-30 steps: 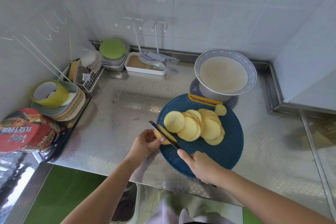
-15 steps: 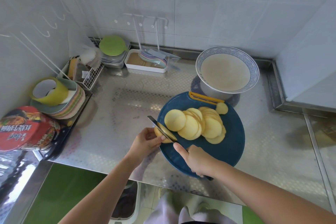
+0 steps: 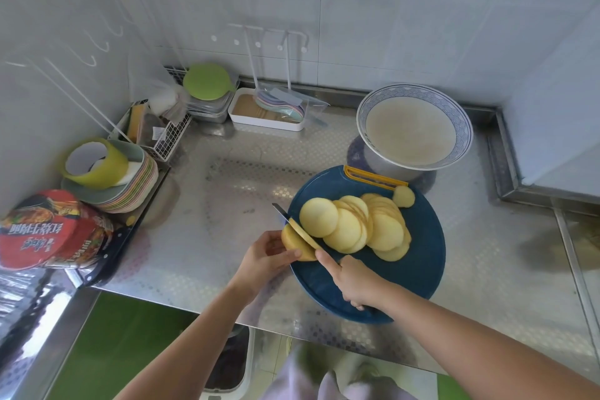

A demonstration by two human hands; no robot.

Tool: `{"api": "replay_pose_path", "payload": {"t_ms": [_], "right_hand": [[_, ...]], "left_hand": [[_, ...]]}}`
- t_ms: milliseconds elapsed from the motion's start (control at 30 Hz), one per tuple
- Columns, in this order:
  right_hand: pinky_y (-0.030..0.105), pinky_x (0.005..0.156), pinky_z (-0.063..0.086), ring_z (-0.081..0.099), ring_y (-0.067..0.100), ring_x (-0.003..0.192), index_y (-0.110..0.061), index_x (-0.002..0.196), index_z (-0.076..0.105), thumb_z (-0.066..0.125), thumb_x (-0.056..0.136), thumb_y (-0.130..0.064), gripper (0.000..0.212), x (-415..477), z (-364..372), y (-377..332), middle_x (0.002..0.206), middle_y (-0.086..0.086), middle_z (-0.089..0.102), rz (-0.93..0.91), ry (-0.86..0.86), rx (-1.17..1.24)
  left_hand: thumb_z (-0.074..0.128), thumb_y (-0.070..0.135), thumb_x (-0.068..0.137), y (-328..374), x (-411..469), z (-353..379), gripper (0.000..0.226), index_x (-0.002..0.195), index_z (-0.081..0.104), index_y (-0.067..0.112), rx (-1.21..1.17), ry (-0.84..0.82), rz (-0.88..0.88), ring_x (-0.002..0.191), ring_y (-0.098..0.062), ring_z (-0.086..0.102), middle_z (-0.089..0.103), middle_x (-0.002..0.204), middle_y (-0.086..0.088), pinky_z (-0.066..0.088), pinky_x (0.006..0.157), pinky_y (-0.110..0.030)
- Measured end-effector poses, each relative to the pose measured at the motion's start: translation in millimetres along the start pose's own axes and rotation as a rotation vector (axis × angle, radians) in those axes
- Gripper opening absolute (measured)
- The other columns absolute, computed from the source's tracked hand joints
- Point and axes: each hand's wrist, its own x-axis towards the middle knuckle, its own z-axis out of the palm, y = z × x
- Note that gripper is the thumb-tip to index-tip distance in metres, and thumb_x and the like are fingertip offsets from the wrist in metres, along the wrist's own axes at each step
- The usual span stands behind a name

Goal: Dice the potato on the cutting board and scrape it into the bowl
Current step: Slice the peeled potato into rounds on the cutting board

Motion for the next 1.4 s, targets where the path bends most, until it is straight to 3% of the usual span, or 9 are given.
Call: {"api": "replay_pose_path", "payload": {"t_ms": [100, 267, 467, 667, 833, 1000, 1067, 1167, 1400], "right_hand": [[0.024, 0.041, 0.029, 0.026, 0.016, 0.037, -0.016, 0.067, 0.032, 0.024, 0.088, -0.079, 0.068, 2, -4, 0, 0.051, 0.003, 0.029, 0.036, -0.046, 0.171], [0.024, 0.042, 0.024, 0.022, 0.014, 0.040, -0.016, 0.061, 0.035, 0.029, 0.089, -0.079, 0.069, -1, -26, 9, 0.050, 0.000, 0.026, 0.051, -0.258, 0.571], [0.024, 0.042, 0.022, 0.020, 0.013, 0.039, -0.016, 0.057, 0.035, 0.029, 0.090, -0.078, 0.070, -7, -27, 22, 0.049, 0.000, 0.024, 0.030, -0.334, 0.670], [0.023, 0.043, 0.022, 0.018, 0.012, 0.038, -0.016, 0.059, 0.032, 0.026, 0.090, -0.079, 0.071, -15, -27, 18, 0.048, -0.001, 0.022, -0.017, -0.428, 0.685], [0.024, 0.044, 0.022, 0.021, 0.012, 0.038, -0.016, 0.058, 0.034, 0.031, 0.087, -0.080, 0.071, -16, -33, 17, 0.048, 0.000, 0.023, -0.033, -0.363, 0.683], [0.024, 0.042, 0.027, 0.026, 0.014, 0.039, -0.015, 0.058, 0.037, 0.033, 0.088, -0.079, 0.071, -25, -33, 14, 0.048, 0.002, 0.030, -0.083, -0.214, 0.512], [0.025, 0.042, 0.029, 0.028, 0.015, 0.037, -0.015, 0.059, 0.037, 0.033, 0.088, -0.078, 0.070, -29, -31, 12, 0.045, 0.001, 0.032, -0.126, -0.123, 0.388], [0.026, 0.042, 0.032, 0.030, 0.014, 0.034, -0.014, 0.060, 0.037, 0.033, 0.090, -0.076, 0.068, -32, -25, 14, 0.042, -0.001, 0.033, -0.160, -0.023, 0.286], [0.026, 0.042, 0.031, 0.029, 0.014, 0.035, -0.015, 0.059, 0.035, 0.033, 0.088, -0.078, 0.069, -43, -22, 14, 0.042, -0.001, 0.031, -0.154, -0.019, 0.290]], "left_hand": [[0.087, 0.014, 0.063, -5, -3, -4, 0.060, 0.115, 0.056, 0.009, -0.023, -0.009, -0.009, 0.099, -0.024, 0.068, 0.067, 0.110, -0.015, 0.055, 0.079, -0.028], [0.069, -0.004, 0.080, -7, -10, -1, 0.043, 0.119, 0.053, 0.001, -0.071, 0.013, -0.013, 0.089, -0.015, 0.070, 0.064, 0.111, -0.017, 0.054, 0.070, -0.021], [0.062, -0.006, 0.085, -6, -16, -3, 0.031, 0.115, 0.055, -0.001, -0.126, 0.088, -0.002, 0.079, -0.017, 0.071, 0.066, 0.102, -0.017, 0.055, 0.063, -0.022], [0.075, 0.012, 0.080, 0, -6, 1, 0.042, 0.118, 0.058, 0.006, 0.064, 0.105, 0.016, 0.088, -0.022, 0.069, 0.069, 0.101, -0.010, 0.058, 0.077, -0.031], [0.078, 0.027, 0.076, 5, 0, 9, 0.053, 0.120, 0.056, 0.008, 0.118, 0.135, 0.012, 0.091, -0.025, 0.069, 0.067, 0.106, -0.008, 0.059, 0.078, -0.037], [0.076, 0.033, 0.073, 9, -1, 13, 0.056, 0.119, 0.053, 0.012, 0.100, 0.172, 0.023, 0.071, -0.020, 0.067, 0.067, 0.104, -0.014, 0.058, 0.062, -0.029], [0.078, 0.030, 0.068, 8, 1, 15, 0.061, 0.119, 0.053, 0.007, 0.041, 0.180, 0.022, 0.068, -0.019, 0.067, 0.066, 0.106, -0.019, 0.057, 0.061, -0.028], [0.078, 0.017, 0.074, 8, 4, 18, 0.052, 0.117, 0.053, 0.001, -0.011, 0.197, 0.022, 0.064, -0.016, 0.067, 0.064, 0.110, -0.023, 0.057, 0.060, -0.025], [0.079, 0.018, 0.074, 13, 8, 22, 0.053, 0.115, 0.051, 0.000, -0.005, 0.213, -0.004, 0.064, -0.020, 0.063, 0.062, 0.108, -0.019, 0.058, 0.059, -0.029]]}}
